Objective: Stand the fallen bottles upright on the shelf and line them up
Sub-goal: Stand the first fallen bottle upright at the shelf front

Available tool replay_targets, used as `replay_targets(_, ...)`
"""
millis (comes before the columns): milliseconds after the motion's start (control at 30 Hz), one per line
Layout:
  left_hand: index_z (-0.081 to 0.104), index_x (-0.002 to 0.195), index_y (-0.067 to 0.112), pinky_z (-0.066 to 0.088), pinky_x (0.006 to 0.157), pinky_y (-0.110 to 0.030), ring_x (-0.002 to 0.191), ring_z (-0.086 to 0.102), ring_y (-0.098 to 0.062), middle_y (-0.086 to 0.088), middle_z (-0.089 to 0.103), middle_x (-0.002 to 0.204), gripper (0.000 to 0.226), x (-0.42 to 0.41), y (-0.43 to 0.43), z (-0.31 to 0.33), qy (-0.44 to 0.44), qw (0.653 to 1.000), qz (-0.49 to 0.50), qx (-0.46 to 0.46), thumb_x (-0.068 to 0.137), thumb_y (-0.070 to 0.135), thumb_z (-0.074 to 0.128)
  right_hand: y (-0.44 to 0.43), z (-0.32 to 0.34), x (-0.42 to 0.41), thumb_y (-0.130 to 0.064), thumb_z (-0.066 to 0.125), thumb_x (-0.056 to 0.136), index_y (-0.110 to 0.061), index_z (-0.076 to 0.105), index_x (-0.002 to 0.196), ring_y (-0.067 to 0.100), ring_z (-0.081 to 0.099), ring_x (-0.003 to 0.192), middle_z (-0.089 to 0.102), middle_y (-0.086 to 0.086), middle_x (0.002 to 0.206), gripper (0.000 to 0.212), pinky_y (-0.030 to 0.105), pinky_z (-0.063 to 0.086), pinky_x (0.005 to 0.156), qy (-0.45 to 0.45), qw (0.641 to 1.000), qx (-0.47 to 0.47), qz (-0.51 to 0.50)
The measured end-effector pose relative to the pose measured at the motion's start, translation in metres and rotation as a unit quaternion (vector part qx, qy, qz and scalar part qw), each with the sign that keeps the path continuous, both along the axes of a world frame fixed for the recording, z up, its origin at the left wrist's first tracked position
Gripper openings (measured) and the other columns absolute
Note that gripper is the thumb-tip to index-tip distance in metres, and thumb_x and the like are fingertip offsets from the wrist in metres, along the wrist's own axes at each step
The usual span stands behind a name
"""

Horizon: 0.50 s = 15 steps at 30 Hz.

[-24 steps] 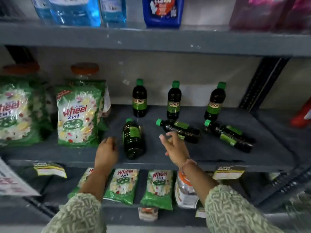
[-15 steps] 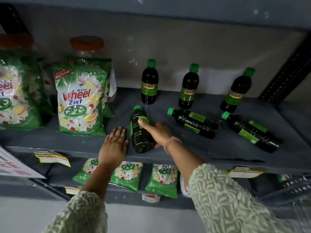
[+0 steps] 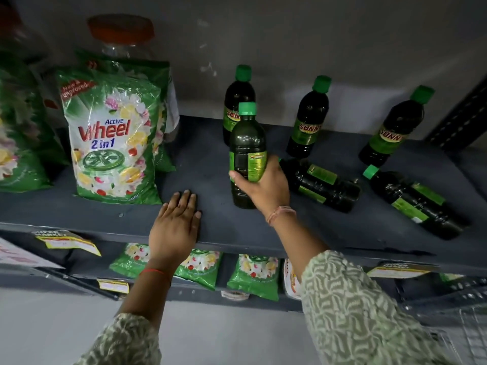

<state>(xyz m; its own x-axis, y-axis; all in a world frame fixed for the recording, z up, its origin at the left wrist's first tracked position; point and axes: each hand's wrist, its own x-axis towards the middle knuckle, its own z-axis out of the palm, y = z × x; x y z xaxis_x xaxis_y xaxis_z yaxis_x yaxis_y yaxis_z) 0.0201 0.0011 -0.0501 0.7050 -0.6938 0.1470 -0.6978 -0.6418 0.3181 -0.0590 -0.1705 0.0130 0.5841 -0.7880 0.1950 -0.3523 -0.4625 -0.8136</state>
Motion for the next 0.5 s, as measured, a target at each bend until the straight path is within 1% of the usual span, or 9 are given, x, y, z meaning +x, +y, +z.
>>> replay_targets(100,0.038,0.135,0.007,0.022,0.114,-0.040,0.139,0.030,-0.031,-0.012,0.038,0.146,0.069,0.000,-0.001,0.001,0.000,1.000,0.001,0.000,0.084,0.044,0.011,-0.006,-0.009,-0.009,-0.044,0.082,0.058,-0.004,0.044,0.119,0.031,0.059,0.104,0.060,0.015,0.115,0.082,0.038,0.051,0.082,-0.021,0.999,-0.027,-0.001)
replay_targets(167,0.036,0.136,0.008,0.019,0.115,-0.039,0.140,0.028,-0.029,-0.011,0.036,0.148,0.070,0.000,-0.001,0.001,0.001,1.000,0.002,0.003,0.083,0.045,0.010,-0.007,-0.016,-0.014,-0.043,0.082,0.057,-0.005,0.038,0.129,0.027,0.055,0.114,0.055,0.013,0.126,0.093,0.036,0.049,0.092,-0.028,0.999,-0.011,0.010)
replay_targets(200,0.035,0.137,0.008,0.018,0.115,-0.038,0.140,0.027,-0.029,-0.011,0.035,0.148,0.071,-0.001,0.000,0.001,-0.001,1.000,0.002,0.003,0.083,0.046,0.009,-0.006,-0.018,-0.016,-0.043,0.082,0.057,-0.007,0.036,0.132,0.025,0.053,0.117,0.053,0.011,0.129,0.095,0.034,0.048,0.094,-0.036,0.999,0.000,0.014)
replay_targets(300,0.032,0.138,0.008,0.016,0.116,-0.037,0.142,0.023,-0.027,-0.010,0.031,0.150,0.075,-0.002,0.000,0.003,0.009,1.000,0.002,0.012,0.080,0.047,0.006,-0.004,-0.023,-0.020,-0.041,0.082,0.058,-0.009,0.038,0.130,0.020,0.051,0.116,0.052,0.009,0.127,0.091,0.031,0.045,0.097,-0.059,0.998,0.017,0.019)
replay_targets(367,0.031,0.139,0.006,0.014,0.117,-0.038,0.142,0.021,-0.028,-0.013,0.028,0.151,0.073,-0.001,-0.005,0.009,0.036,0.999,0.005,0.020,0.079,0.044,0.010,0.003,-0.025,-0.022,-0.046,0.082,0.054,-0.007,0.037,0.130,0.023,0.047,0.119,0.049,0.011,0.127,0.097,0.032,0.041,0.099,-0.050,0.999,-0.002,0.007)
replay_targets(433,0.031,0.138,0.003,0.013,0.117,-0.037,0.142,0.021,-0.029,-0.016,0.028,0.151,0.068,-0.001,-0.015,0.015,0.065,0.998,0.002,0.018,0.079,0.034,0.018,0.008,-0.028,-0.020,-0.053,0.080,0.051,-0.004,0.037,0.130,0.029,0.047,0.118,0.048,0.014,0.125,0.102,0.037,0.041,0.098,-0.031,0.999,-0.034,-0.026)
replay_targets(500,0.029,0.139,0.006,0.011,0.118,-0.036,0.143,0.018,-0.026,-0.013,0.026,0.152,0.066,-0.003,-0.023,0.018,0.068,0.997,-0.013,0.021,0.080,0.033,0.018,0.009,-0.032,-0.017,-0.048,0.081,0.053,-0.003,0.040,0.127,0.033,0.049,0.113,0.050,0.016,0.121,0.097,0.043,0.044,0.096,-0.024,0.998,-0.032,-0.042)
